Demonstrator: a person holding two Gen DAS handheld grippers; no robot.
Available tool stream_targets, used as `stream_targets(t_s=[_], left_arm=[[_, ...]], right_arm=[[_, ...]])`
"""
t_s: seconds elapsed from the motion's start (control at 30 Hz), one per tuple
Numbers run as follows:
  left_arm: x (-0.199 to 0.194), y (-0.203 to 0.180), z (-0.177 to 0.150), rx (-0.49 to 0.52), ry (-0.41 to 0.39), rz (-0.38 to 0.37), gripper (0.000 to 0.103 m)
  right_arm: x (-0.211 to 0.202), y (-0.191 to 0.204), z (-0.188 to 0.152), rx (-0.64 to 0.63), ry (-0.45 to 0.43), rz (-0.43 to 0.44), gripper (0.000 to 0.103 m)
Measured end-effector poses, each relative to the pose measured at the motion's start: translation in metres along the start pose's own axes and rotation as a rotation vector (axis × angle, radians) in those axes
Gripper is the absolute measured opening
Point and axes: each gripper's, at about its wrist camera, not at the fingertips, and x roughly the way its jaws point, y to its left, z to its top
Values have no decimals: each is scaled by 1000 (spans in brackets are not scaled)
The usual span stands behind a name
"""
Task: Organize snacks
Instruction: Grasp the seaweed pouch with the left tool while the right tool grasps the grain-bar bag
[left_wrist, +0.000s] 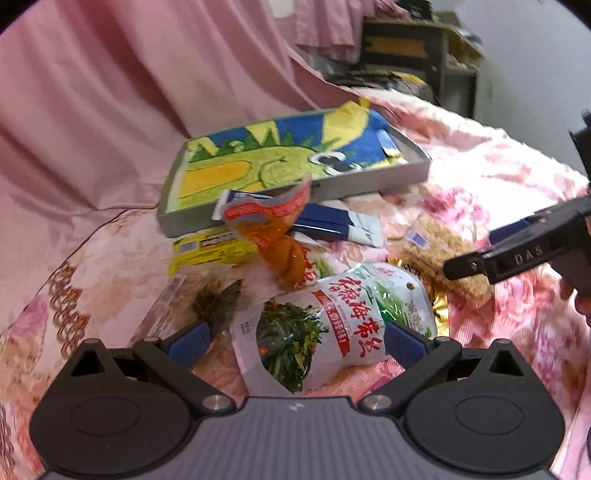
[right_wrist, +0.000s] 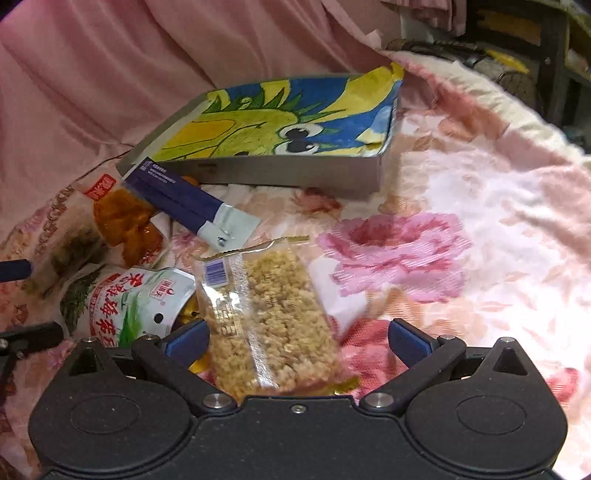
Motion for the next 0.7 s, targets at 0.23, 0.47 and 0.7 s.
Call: stream_targets(t_s=[0.23, 0.47, 0.7], left_arm=[[25, -4, 15, 112, 50, -76, 103], [54, -10, 20, 231, 141, -142, 103], [62, -17, 25, 302, 163, -163, 103]], right_arm=[[13, -4, 1, 17, 6, 57, 103], [18, -3, 0, -19, -10, 72, 103], [18, -7, 0, 4, -24, 91, 103]])
